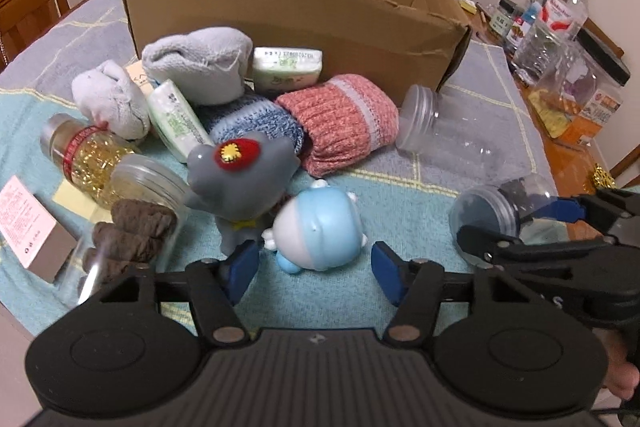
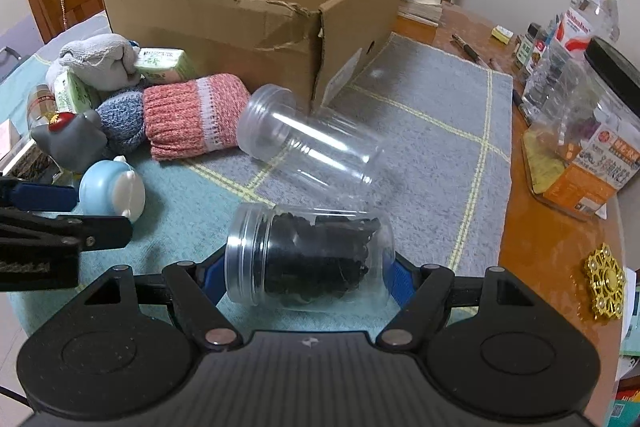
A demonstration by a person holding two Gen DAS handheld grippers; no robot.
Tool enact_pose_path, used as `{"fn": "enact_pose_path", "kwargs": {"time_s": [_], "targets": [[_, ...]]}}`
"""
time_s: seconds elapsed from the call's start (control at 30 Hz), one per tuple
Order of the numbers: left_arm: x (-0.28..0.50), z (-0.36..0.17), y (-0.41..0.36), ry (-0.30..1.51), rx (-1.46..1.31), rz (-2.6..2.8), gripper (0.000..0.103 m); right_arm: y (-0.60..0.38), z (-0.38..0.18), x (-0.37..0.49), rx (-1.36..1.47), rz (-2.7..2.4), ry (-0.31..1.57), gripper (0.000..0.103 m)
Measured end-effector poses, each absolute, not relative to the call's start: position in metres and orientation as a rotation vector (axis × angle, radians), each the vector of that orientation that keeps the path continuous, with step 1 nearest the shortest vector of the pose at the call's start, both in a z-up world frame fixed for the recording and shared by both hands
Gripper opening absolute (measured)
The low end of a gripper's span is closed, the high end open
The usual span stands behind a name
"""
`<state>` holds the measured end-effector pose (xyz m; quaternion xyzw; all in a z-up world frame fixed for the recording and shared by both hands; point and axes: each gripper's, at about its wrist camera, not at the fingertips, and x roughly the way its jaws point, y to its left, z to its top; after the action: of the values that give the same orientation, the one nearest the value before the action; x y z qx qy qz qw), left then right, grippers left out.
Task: Organize objects
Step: 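Grasp the blue round toy with the left gripper while the right gripper holds the jar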
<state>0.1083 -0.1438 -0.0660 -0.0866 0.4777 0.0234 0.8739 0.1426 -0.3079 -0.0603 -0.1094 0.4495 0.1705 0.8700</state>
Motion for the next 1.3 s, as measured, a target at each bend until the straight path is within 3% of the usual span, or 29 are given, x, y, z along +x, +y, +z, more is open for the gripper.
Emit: {"fn": "enact_pose_path", "kwargs": {"time_s": [0.77, 0.93, 1.3], "targets": [[0.134, -0.069, -0.162, 0.955, -0.145, 0.032, 0.061, -0.315, -0.06, 0.141, -0.24, 0.365, 0.93, 0.08], [0.136, -0.069, -0.16, 0.964, -0.157, 0.046, 0.054, -0.316, -0.061, 0.143, -0.235, 0.371, 0.931, 0.08], [0.137, -0.068, -0.16, 0.975, -0.158, 0.03, 0.05, -0.314, -0.06, 0.147, -0.237, 0.381, 0.92, 0.08]]}}
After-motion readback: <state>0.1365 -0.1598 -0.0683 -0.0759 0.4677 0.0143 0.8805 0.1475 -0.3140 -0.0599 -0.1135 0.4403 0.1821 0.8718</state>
